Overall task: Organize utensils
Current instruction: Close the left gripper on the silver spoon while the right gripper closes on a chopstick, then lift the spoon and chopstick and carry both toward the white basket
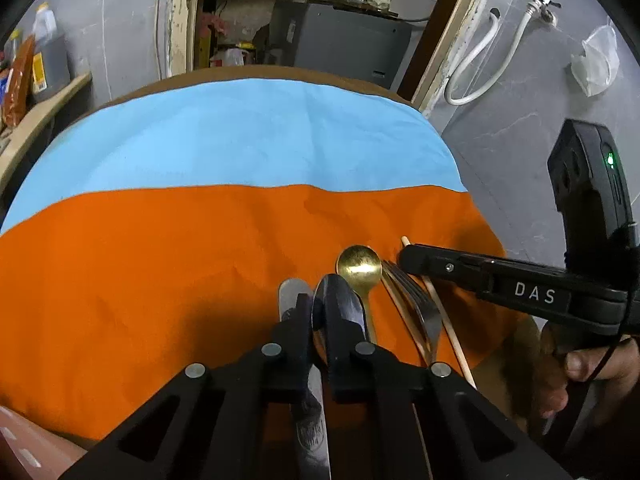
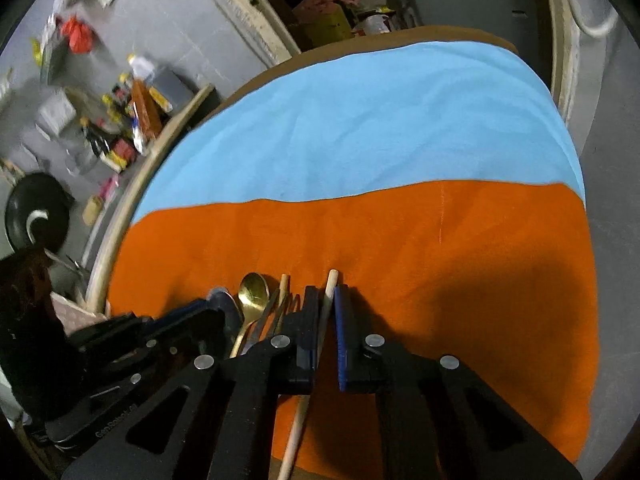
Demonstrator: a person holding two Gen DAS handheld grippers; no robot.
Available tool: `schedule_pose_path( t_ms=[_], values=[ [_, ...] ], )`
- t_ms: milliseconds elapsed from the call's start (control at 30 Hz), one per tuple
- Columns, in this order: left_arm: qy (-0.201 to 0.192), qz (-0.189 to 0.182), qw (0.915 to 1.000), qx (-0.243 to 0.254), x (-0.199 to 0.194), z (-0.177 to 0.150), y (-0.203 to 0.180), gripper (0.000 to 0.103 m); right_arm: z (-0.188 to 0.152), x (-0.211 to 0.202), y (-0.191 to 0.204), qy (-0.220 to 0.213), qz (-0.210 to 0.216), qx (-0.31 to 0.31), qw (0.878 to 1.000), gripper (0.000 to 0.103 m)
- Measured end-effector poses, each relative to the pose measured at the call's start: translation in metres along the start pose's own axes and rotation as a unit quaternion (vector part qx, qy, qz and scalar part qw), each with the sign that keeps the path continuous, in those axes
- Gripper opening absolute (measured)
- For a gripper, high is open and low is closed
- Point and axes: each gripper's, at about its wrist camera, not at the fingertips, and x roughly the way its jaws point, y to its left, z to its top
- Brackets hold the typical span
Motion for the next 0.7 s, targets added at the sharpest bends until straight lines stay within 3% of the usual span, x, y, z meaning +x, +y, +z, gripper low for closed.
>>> schedule_pose_path(
  t_ms=[400, 533, 700],
  values=[
    [-0.022, -0.011, 0.9997, 0.001, -0.031, -0.009, -0.007, 0.002, -0.023, -0.056, -0.007, -0.108, 0.036, 0.035, 0.993, 0.004],
    [-0.052, 0.0, 0.9987, 0.004, -0.049, -0.015, -0.014, 0.002, -0.029, -0.079, 0.0, -0.149, 0.039, 0.027, 0.988, 0.004],
    [-0.12, 0.032, 0.9923, 0.003, -0.083, -0.031, -0.019, 0.002, -0.04, -0.11, 0.016, -0.209, 0.034, 0.006, 0.977, 0.004]
  ],
)
